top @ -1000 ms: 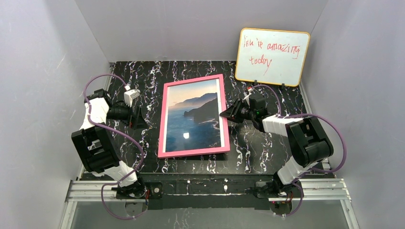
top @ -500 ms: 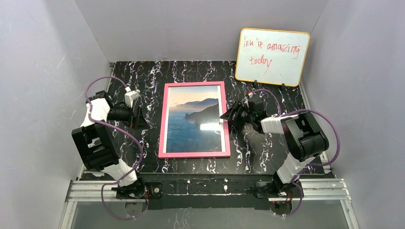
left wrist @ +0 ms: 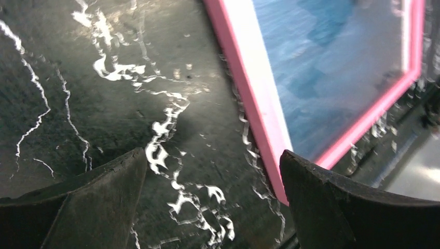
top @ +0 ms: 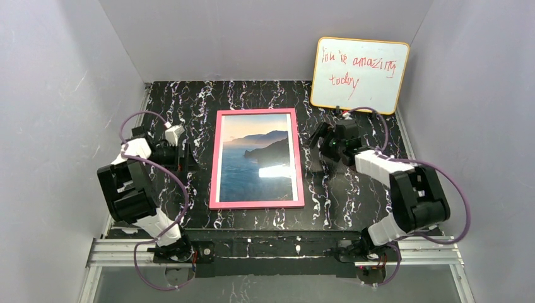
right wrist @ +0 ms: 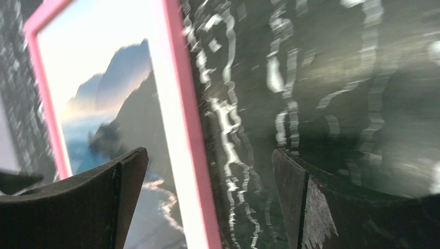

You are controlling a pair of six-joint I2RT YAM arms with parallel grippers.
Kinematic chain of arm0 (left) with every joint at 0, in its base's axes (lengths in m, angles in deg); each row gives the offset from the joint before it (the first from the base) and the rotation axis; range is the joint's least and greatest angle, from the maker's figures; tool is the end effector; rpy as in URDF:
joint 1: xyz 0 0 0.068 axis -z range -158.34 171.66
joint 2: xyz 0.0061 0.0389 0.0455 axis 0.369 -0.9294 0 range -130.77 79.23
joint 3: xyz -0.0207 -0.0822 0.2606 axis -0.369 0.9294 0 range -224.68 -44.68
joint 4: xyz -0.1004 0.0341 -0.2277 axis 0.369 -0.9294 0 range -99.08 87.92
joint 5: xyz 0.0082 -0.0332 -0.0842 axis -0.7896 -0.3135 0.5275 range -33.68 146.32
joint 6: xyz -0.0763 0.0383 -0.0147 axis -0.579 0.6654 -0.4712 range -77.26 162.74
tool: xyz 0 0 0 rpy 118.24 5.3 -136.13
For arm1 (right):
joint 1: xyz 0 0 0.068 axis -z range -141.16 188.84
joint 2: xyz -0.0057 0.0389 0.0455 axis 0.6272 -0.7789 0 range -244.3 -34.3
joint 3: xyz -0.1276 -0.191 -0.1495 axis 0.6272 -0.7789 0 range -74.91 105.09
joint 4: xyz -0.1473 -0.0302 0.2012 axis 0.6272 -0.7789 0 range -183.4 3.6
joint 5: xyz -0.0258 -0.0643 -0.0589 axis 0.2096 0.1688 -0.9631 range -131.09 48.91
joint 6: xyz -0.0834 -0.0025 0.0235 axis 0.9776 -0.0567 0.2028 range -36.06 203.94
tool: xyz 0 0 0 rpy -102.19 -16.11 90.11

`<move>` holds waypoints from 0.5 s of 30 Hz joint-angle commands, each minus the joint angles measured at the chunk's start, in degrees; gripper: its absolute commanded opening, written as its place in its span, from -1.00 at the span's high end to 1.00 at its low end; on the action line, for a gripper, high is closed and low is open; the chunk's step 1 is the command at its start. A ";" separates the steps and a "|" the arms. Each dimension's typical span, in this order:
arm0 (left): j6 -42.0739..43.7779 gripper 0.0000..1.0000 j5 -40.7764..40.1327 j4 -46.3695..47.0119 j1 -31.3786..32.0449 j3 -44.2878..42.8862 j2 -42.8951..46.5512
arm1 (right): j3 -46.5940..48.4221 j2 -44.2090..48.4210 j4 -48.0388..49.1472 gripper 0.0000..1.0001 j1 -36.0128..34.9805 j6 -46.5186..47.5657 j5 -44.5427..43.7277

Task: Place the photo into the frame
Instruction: Turn over the photo frame at the center of the board, then reset both arms

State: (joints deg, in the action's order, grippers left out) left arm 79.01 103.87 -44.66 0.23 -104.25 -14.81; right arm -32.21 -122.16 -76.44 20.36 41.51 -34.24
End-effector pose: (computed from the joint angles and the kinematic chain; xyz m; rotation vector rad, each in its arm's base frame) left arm 0.2941 0.0547 0.1727 0.4349 2.3975 -0.8059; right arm 0.3198 0.1166 0.1685 0.4029 2.2398 0.7152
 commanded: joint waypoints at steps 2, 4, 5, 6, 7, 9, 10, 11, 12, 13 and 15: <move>-16.45 -0.96 -7.30 30.25 2.89 11.26 3.03 | 3.26 7.64 -14.12 -0.96 2.64 3.23 -25.50; -22.80 -0.96 -7.59 42.91 3.04 16.15 4.51 | 2.11 9.05 -14.73 -0.96 2.72 3.23 -37.56; -26.04 -0.96 -8.16 49.81 2.96 18.75 5.16 | 0.67 9.75 -13.08 -0.96 2.74 4.91 -41.80; -28.77 -0.96 -8.53 57.53 3.03 21.49 5.72 | -0.76 10.49 -11.38 -0.96 2.75 7.18 -45.74; -31.47 -0.97 -9.19 64.65 3.12 24.29 6.06 | -2.27 11.28 -9.64 -0.96 2.75 9.20 -49.95; -35.64 -0.96 -10.10 77.10 3.35 28.94 5.92 | -6.61 13.15 -3.49 -0.96 2.70 14.07 -55.59; -38.72 -0.96 -10.68 82.96 3.54 30.61 5.44 | -9.08 14.34 0.51 -0.96 2.76 16.71 -57.25; -40.02 -0.96 -11.28 86.22 3.71 31.86 4.66 | -11.66 15.63 5.33 -0.96 2.84 20.09 -57.67; -41.04 -0.96 -11.69 89.28 3.90 33.36 3.86 | -14.74 16.88 10.89 -0.96 2.89 22.99 -57.82; -42.09 -0.96 -12.24 92.26 4.01 34.40 2.72 | -17.72 18.05 16.03 -0.96 2.96 25.45 -57.34; -43.86 -0.97 -13.21 99.43 4.11 36.61 0.52 | -23.45 19.65 27.88 -0.96 2.99 29.24 -57.01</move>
State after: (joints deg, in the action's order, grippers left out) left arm 43.25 94.97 34.48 3.90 -71.73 -10.61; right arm -47.86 -105.98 -72.33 23.14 58.99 -83.86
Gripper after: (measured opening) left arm 0.981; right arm 0.982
